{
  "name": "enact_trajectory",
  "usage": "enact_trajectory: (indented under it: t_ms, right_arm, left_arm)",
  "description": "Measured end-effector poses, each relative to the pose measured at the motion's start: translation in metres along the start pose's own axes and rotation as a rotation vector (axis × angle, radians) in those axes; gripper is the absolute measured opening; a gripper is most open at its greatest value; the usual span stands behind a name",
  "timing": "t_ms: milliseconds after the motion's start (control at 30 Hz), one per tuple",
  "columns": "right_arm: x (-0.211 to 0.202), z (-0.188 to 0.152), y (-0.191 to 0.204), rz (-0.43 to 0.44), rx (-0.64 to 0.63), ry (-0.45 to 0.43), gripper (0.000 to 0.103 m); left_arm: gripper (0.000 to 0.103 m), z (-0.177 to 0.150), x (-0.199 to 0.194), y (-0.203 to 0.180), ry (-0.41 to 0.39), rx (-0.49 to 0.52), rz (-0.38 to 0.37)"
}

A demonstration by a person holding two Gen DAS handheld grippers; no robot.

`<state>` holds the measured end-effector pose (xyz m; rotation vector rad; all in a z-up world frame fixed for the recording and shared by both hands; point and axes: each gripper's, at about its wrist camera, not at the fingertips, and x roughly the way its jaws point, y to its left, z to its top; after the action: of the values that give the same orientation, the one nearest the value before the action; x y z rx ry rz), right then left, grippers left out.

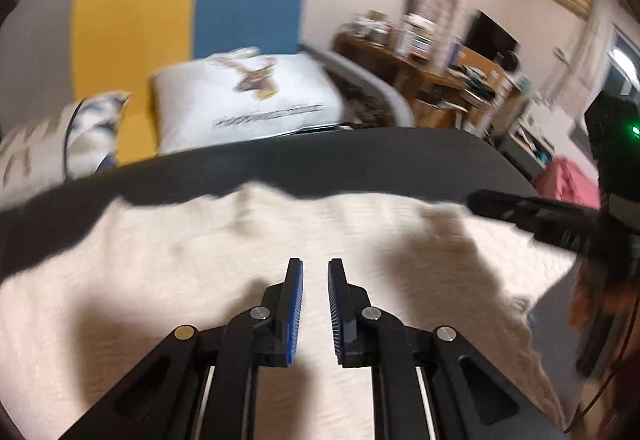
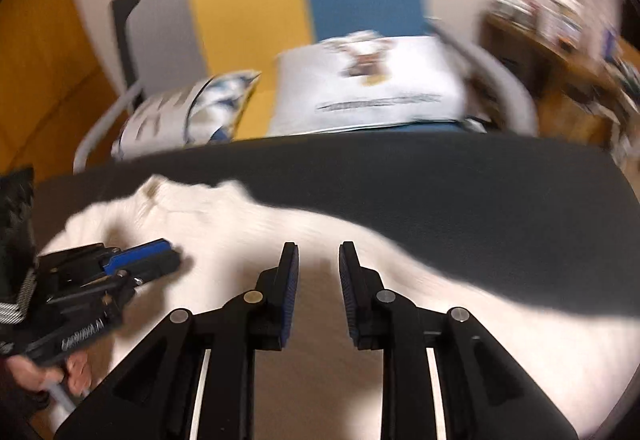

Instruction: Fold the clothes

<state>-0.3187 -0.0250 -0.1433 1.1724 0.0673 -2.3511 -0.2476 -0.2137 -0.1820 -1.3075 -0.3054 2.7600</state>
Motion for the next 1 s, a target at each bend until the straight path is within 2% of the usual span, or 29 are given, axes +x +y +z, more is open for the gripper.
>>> enact_trajectory:
  t_ms: [67, 133, 167, 300, 333, 467, 533, 633, 700, 800, 1000]
  right_arm:
    - [-0.024, -0.014, -0.049, -0.075, 0.077, 0.001, 0.024]
    - [-0.044, -0.031, -0.099, -0.169, 0.152, 0.013, 0.037]
    - [-0.052, -0.041, -0.124, -0.217, 0.188, 0.021, 0.039]
    - [-0.063, -0.072, -0.201, -0.385, 0.286, 0.084, 0.04]
    - [-0.064, -0.077, -0.214, -0.396, 0.293, 0.079, 0.04]
    - [-0.063, -0.079, -0.227, -0.395, 0.267, 0.019, 0.039]
    - [-0.062, -0.078, -0.225, -0.408, 0.252, 0.02, 0.039]
    - [-0.066, -0.079, -0.226, -0.373, 0.256, 0.04, 0.041]
    - [-0.072, -0.084, -0.236, -0.394, 0.268, 0.039, 0.041]
    - [-0.081, -0.091, -0.25, -0.426, 0.286, 0.037, 0.043]
    - [-0.099, -0.106, -0.279, -0.489, 0.322, 0.033, 0.047]
  left_arm:
    - [0.012, -0.002, 0.006, -0.017, 0.013, 0.043, -0.001]
    - [0.012, -0.003, 0.012, -0.033, 0.027, 0.086, -0.003]
    - [0.012, -0.004, 0.015, -0.041, 0.034, 0.108, -0.003]
    - [0.012, -0.007, 0.027, -0.074, 0.06, 0.194, -0.006]
    - [0.012, -0.008, 0.03, -0.083, 0.067, 0.216, -0.007]
    - [0.013, -0.006, 0.033, -0.089, 0.077, 0.205, 0.01]
    - [0.013, -0.005, 0.03, -0.094, 0.073, 0.206, 0.031]
    - [0.013, -0.005, 0.02, -0.1, 0.039, 0.207, 0.034]
    - [0.013, -0.006, 0.017, -0.104, 0.025, 0.215, 0.036]
    - [0.013, -0.012, 0.027, -0.103, 0.055, 0.213, 0.047]
    - [0.014, -0.009, 0.025, -0.092, 0.066, 0.133, 0.036]
